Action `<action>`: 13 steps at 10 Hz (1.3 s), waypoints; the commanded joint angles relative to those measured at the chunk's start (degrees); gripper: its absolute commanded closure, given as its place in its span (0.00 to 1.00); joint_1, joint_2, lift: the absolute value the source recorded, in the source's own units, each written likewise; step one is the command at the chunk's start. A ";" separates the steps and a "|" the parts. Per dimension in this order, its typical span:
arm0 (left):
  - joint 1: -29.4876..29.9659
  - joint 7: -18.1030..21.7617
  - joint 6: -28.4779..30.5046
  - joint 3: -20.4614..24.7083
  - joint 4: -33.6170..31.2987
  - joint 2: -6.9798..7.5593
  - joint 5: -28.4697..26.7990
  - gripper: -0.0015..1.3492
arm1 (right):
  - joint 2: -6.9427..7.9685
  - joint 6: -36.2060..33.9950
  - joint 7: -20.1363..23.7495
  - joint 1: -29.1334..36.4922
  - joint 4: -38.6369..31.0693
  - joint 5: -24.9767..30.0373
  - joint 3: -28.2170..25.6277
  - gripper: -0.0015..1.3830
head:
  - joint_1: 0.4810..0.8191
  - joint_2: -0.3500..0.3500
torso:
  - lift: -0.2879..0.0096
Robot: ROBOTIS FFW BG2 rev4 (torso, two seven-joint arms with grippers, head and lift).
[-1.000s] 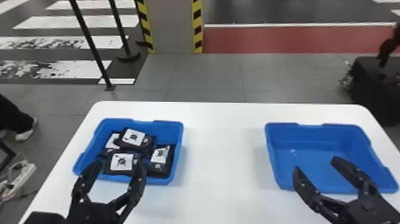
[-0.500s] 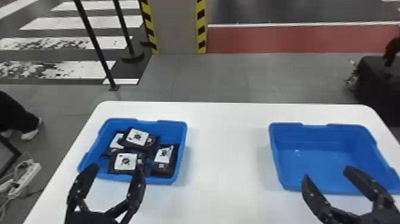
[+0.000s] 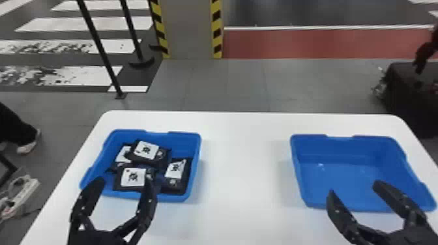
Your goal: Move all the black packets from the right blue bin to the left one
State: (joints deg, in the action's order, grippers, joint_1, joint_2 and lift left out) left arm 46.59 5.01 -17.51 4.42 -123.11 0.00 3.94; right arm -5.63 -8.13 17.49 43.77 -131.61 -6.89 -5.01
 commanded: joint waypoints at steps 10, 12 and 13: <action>-0.75 0.00 -0.07 -1.16 0.00 -0.15 0.89 0.15 | 0.44 -0.02 0.00 -0.32 -0.08 0.91 0.00 0.13 | 0.63 0.59 | 0.60; -0.89 0.00 -0.07 -1.25 0.00 -0.15 0.98 0.15 | 0.44 -0.02 -0.17 -0.32 -0.22 1.00 0.00 0.13 | 0.63 0.59 | 0.60; -0.89 0.00 -0.07 -1.25 0.14 -0.15 0.89 0.15 | 0.44 -0.02 -0.26 -0.32 -0.22 1.00 0.00 0.13 | 0.63 0.59 | 0.60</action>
State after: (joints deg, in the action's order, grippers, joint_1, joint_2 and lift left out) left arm 45.72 5.01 -17.58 3.19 -123.11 0.00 4.85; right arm -5.18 -8.15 17.25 43.45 -131.81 -5.89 -5.01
